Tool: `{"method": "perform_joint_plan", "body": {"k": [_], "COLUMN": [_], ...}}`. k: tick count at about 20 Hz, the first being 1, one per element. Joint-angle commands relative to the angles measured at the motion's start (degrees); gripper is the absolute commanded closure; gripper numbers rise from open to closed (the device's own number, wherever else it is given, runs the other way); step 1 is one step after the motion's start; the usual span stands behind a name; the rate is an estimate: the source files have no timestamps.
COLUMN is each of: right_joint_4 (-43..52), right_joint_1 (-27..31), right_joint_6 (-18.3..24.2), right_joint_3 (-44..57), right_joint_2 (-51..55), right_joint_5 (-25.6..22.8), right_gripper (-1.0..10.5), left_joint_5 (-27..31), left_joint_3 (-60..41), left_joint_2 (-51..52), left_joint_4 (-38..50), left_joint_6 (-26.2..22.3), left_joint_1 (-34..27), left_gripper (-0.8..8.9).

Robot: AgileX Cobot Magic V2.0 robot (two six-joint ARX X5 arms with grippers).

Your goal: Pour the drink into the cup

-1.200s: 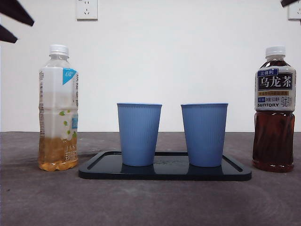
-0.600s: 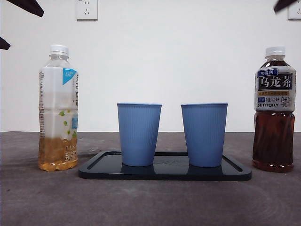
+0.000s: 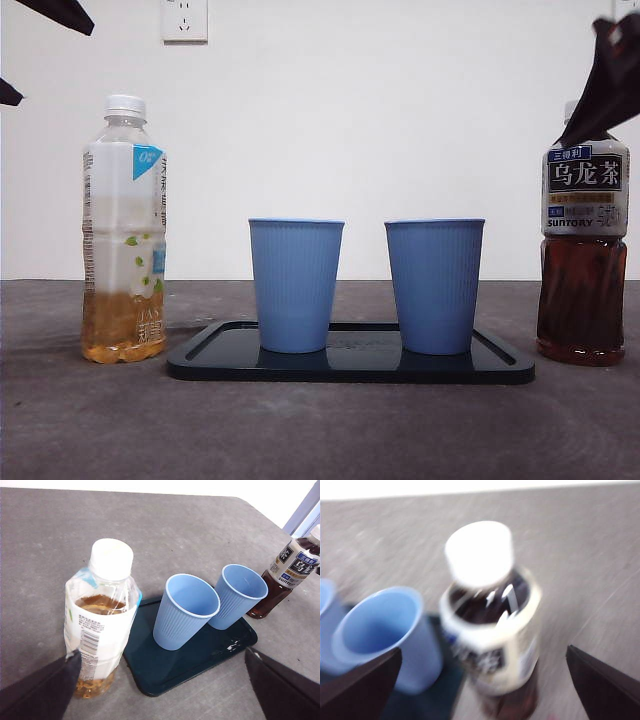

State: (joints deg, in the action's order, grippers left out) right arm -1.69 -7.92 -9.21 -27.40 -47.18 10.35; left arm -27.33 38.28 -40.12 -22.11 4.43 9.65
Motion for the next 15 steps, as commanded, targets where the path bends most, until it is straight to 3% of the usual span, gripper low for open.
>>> {"method": "perform_joint_plan", "body": {"k": [1,7,15], "right_joint_4": [7.78,25.00,36.04], "right_joint_1": [-0.24,-0.24,-0.55], "right_joint_6": [-0.68,-1.18,-3.67], "right_joint_3": [1.92,4.90,4.90], "right_joint_2": [-3.32,-14.99,-24.30], "right_joint_5": [-1.62,-1.46,-1.84], "right_gripper": [4.2,4.2,4.4], "left_joint_5": [-0.35,-0.33,-0.33], "left_joint_3": [1.01,1.01,1.01], "left_joint_2": [-0.31,-0.31,-0.31], "left_joint_4": [0.66,0.70,0.72], "left_joint_6": [0.35,0.33,0.31], "left_joint_1": [0.20,0.66,0.76], "left_gripper": [2.86,2.86,2.86]}}
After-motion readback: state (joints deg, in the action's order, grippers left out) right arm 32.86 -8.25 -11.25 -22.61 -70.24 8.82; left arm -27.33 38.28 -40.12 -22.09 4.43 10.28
